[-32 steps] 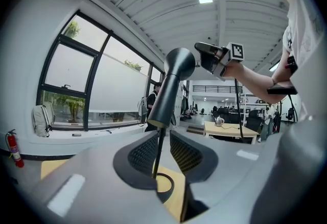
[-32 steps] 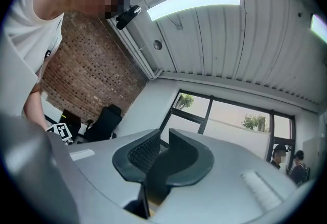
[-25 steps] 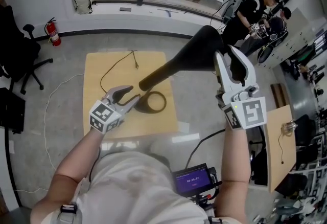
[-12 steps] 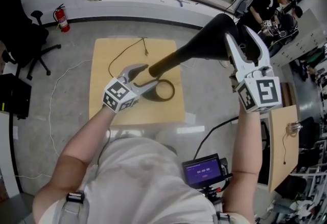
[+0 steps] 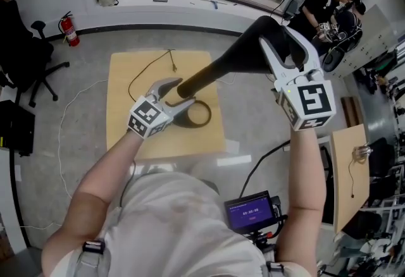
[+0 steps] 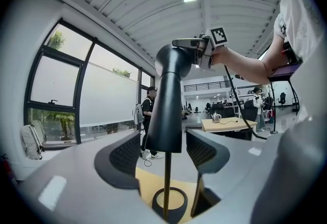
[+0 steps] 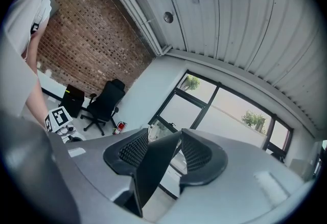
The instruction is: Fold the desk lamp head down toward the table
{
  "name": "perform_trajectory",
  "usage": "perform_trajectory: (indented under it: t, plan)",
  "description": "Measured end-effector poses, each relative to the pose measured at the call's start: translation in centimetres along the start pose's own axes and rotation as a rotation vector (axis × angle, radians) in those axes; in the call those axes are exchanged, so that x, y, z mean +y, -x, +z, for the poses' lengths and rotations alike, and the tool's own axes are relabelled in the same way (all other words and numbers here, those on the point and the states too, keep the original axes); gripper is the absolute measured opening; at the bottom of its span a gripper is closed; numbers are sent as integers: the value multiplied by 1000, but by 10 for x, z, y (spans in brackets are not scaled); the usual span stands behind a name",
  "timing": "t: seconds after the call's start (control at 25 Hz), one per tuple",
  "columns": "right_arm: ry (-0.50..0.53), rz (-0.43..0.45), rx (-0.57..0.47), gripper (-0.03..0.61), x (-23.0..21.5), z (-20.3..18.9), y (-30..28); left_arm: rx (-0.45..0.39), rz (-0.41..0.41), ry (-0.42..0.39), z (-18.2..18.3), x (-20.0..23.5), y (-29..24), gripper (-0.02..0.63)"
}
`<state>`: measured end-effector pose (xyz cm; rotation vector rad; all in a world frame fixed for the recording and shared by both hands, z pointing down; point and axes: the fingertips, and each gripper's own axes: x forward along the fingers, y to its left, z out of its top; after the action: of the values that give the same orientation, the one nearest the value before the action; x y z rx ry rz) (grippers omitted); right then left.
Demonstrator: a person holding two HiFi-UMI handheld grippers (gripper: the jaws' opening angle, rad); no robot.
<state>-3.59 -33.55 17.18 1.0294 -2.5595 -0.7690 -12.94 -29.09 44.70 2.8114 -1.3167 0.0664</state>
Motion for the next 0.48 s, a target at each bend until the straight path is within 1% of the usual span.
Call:
perform_trajectory:
  t: [0.12,0.2,0.36,0.48]
  plan:
    - [-11,-6,-6,205,0,6,-2,-4,-1,-5,-1,-1,-4,271]
    - [-14,-8,-12,202,1,8,-2,-11,7,-13,1,0,-3,236]
    - [-19,-19,-22,198,2,9,-1,-15,0,-49,5,-1,-1,232]
    - [-30,-24,-22,193,1,7,1,-19,-4,-61,5,-1,-2,230]
